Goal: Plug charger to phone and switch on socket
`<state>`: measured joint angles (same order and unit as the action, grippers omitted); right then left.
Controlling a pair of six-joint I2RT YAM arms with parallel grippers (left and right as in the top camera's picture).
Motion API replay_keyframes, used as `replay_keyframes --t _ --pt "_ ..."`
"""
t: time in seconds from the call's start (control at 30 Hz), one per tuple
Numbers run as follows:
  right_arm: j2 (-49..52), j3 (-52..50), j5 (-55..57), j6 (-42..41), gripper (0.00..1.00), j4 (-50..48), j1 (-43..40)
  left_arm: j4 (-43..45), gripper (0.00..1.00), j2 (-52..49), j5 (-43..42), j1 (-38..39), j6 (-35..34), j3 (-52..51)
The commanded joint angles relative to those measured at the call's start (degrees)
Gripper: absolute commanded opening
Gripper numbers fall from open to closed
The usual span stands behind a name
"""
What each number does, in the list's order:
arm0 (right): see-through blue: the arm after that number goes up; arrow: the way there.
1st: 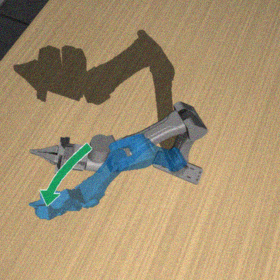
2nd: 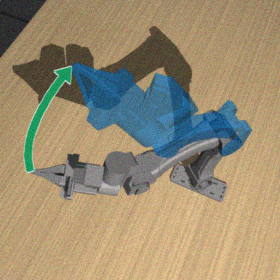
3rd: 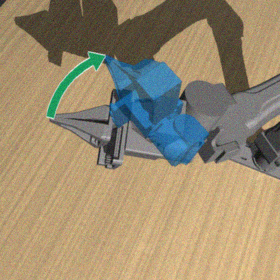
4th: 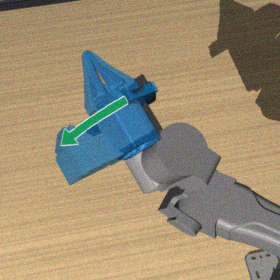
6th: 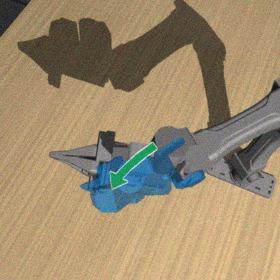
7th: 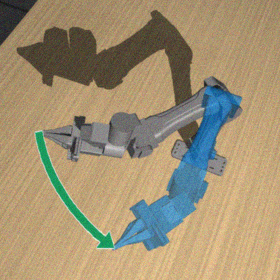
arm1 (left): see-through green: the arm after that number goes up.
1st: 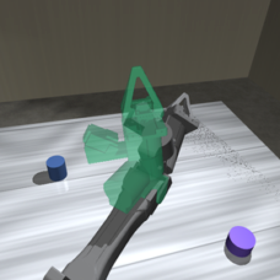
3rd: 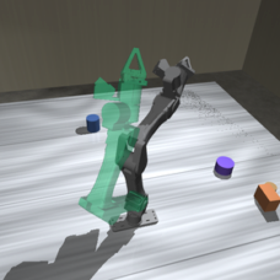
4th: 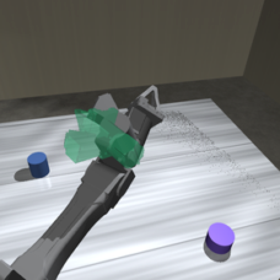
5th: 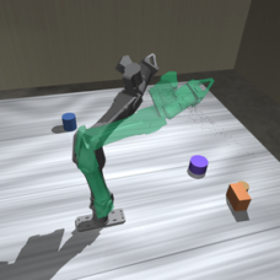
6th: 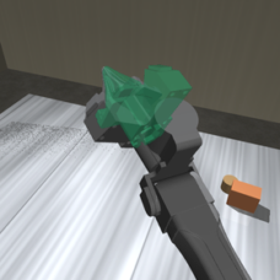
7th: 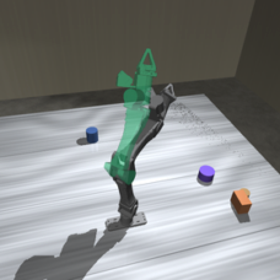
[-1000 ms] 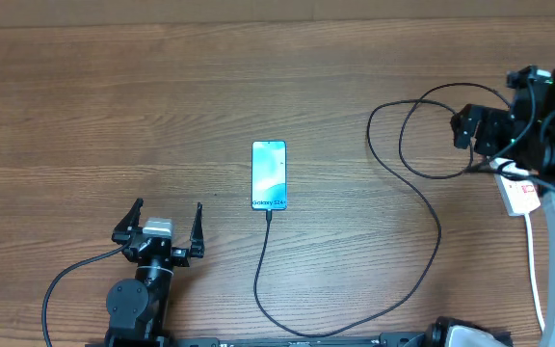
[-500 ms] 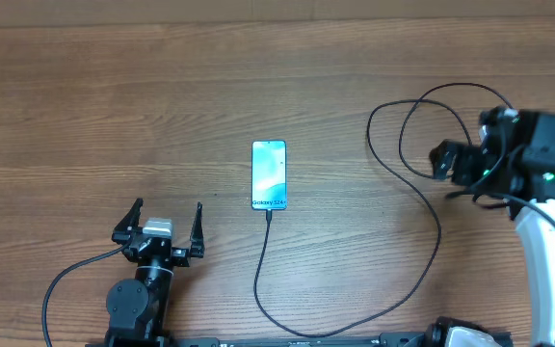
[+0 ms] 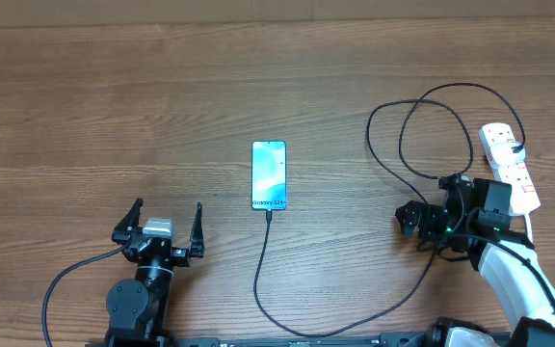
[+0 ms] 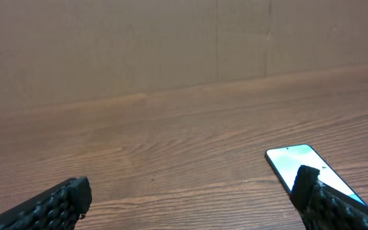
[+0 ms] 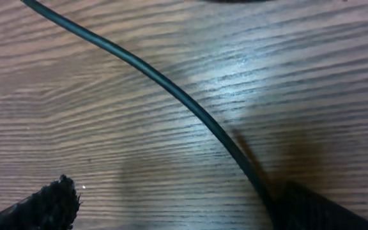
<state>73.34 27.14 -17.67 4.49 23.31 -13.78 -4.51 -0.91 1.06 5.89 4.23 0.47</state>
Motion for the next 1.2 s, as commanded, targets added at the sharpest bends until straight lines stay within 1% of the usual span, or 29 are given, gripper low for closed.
replay_keyframes --t 0.0,0.3,0.43,0.57,0.83,1.07,1.17 --pt "-0.9 -0.7 -0.4 -0.1 1.00 -0.4 0.3 0.1 0.99 0.7 -0.7 -0.3 -0.2 -0.2" --pt "-0.9 -0.8 -0.5 -0.1 1.00 -0.7 0.3 0.1 0.99 0.7 -0.7 -0.3 -0.2 -0.2" --pt "-0.9 -1.8 -3.2 -0.1 1.00 -2.5 0.5 0.1 1.00 0.7 -0.7 -0.3 -0.2 -0.2" --pt "-0.9 -2.4 -3.7 -0.1 1.00 -3.8 2.4 0.1 0.99 0.7 -0.7 -0.3 -0.2 -0.2" --pt "-1.7 -2.4 -3.6 -0.1 1.00 -8.7 11.6 0.1 1.00 0.7 -0.7 -0.3 -0.2 -0.2" --pt "-4.9 -3.3 -3.5 -0.1 1.00 -9.4 12.5 0.1 1.00 0.7 -0.7 -0.3 -0.2 -0.2" --pt "-7.2 -7.3 -3.7 -0.1 1.00 -13.9 12.4 0.1 1.00 0.7 -0.7 -0.3 -0.2 -0.2"
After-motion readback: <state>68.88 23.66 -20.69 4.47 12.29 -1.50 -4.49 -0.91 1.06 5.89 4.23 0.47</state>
